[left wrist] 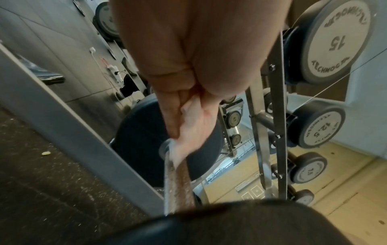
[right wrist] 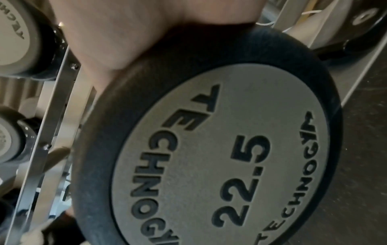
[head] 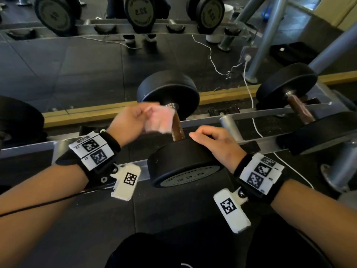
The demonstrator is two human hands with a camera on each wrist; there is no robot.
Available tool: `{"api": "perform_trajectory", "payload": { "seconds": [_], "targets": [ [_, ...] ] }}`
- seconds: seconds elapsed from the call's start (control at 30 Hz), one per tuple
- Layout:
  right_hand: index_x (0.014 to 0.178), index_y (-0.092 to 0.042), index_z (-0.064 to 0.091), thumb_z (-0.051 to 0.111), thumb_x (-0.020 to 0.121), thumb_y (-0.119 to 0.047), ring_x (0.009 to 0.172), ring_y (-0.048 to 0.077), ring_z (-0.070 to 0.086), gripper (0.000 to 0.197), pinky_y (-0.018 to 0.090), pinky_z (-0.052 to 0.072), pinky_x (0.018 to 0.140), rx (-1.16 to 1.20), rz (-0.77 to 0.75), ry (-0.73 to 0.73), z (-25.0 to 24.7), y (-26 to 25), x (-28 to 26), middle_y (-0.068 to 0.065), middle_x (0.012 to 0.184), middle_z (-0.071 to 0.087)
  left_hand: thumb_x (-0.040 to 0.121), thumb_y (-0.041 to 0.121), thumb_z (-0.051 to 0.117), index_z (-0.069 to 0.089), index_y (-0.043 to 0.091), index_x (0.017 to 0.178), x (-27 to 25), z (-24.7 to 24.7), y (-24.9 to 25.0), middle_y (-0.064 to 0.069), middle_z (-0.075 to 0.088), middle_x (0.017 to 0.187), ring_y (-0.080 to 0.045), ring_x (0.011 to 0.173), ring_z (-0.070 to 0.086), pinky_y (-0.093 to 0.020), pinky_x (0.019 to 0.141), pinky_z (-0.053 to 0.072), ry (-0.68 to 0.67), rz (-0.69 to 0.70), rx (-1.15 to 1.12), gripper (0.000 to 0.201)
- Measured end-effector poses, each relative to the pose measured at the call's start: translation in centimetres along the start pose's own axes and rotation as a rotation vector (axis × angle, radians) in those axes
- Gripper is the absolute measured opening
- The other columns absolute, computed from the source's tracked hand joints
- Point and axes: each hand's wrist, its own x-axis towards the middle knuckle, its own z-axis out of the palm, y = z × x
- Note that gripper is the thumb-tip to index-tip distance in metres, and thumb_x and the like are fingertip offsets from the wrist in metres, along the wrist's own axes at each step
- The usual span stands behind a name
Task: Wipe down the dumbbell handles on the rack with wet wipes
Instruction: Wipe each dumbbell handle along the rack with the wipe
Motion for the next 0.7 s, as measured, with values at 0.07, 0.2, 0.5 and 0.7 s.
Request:
{"api": "perform_trajectory", "payload": {
  "seconds": [0.07,0.2,0.5,0.7],
  "targets": [
    [0.070,-0.008,0.062,0.066,0.090,-0.037,0.070,0.015,0.061,0.035,0.031,0.048,0.071,0.005,0.027,0.045,0.3,0.1,0.2,0.005,0.071,0.062,0.105,0.021,0.045,0.063,0.030,0.129,0.6,0.0,0.5,0.012,0.068,0.119,0.016,0.104,0.059,-0.005,0.089,0.046,0.107,0.142,0.087,0.032],
    [0.067,-0.014,0.063,0.067,0.089,-0.041,0.065,0.013,0.058,0.035,0.030,0.046,0.066,0.015,0.057,0.064,0.5,0.1,0.3,0.004,0.067,0.059,0.103,0.025,0.046,0.044,0.031,0.148,1.6,0.9,0.6,0.014,0.041,0.152,0.003,0.142,0.029,-0.016,0.119,0.020,-0.293,0.367,0.436,0.045],
    [0.066,-0.021,0.064,0.066,0.090,-0.041,0.064,0.004,0.060,0.031,0.013,0.046,0.060,0.011,0.051,0.033,0.1,0.6,0.4,-0.008,0.065,0.061,0.101,0.033,0.040,0.044,0.040,0.144,0.5,1.6,-0.6,0.009,0.046,0.151,-0.009,0.143,0.037,-0.016,0.117,0.019,-0.544,0.334,0.639,0.044],
    [0.075,-0.010,0.065,0.064,0.090,-0.044,0.071,0.016,0.062,0.037,0.026,0.049,0.067,0.046,0.077,0.004,0.0,0.4,0.4,0.003,0.074,0.064,0.102,0.015,0.047,0.052,0.050,0.130,-0.1,-0.3,-0.3,0.018,0.054,0.137,0.003,0.123,0.051,-0.022,0.110,0.038,-0.396,0.268,0.445,0.045]
  ]
}}
